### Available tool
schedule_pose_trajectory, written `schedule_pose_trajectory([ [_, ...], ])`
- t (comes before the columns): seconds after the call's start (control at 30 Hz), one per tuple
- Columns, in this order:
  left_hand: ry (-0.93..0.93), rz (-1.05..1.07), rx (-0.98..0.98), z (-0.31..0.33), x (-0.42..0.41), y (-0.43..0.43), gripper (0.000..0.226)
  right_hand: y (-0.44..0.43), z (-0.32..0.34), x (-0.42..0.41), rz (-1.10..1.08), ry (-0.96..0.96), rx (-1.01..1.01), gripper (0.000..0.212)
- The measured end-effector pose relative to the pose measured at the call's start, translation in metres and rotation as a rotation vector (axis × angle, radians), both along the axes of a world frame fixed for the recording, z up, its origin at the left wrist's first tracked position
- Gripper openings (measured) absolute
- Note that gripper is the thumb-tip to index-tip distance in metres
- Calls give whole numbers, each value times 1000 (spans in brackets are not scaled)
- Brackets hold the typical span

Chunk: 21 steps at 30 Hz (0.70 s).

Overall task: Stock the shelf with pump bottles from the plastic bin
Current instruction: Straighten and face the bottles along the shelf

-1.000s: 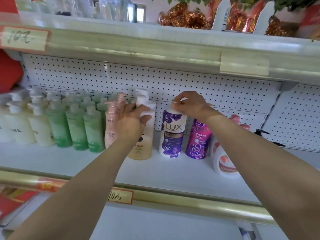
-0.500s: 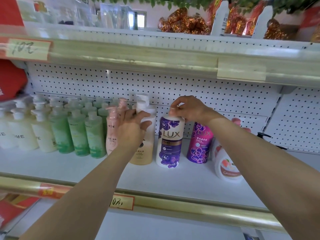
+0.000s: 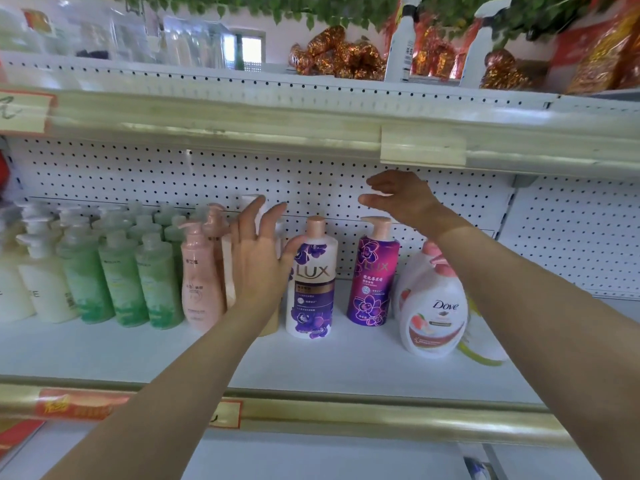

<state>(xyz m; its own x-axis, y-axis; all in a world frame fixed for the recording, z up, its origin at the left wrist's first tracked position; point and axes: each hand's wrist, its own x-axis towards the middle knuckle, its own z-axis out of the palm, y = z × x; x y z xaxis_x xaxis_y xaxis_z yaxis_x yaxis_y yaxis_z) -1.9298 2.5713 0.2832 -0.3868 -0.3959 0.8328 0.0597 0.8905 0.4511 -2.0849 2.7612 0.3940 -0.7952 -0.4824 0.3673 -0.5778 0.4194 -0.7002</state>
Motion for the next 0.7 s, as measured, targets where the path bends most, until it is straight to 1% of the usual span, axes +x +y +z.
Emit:
schedule_pose_trajectory([
  [0.07,-72,-124,17,7,-8,17,59,7,-9,-10,-12,-20,157,57],
  [0.13,-168,-227,81,7,-18,26,68,10,-20,-16,-14,-28,250,58],
  [0.23,-286,-237,199,3,-29,26,73,13,-36,-23,-22,-24,204,50],
  [0.33,-248,-250,186,-4,-35,22,64,17,-46,-27,-19,-45,111,45],
  [0.5,-222,-248,194,-12,-39,14,56,15,-45,-26,-58,28,158,24],
  [0.7,-214,-258,183,-12,-40,12,53,16,-35,-13,-10,57,220,23],
])
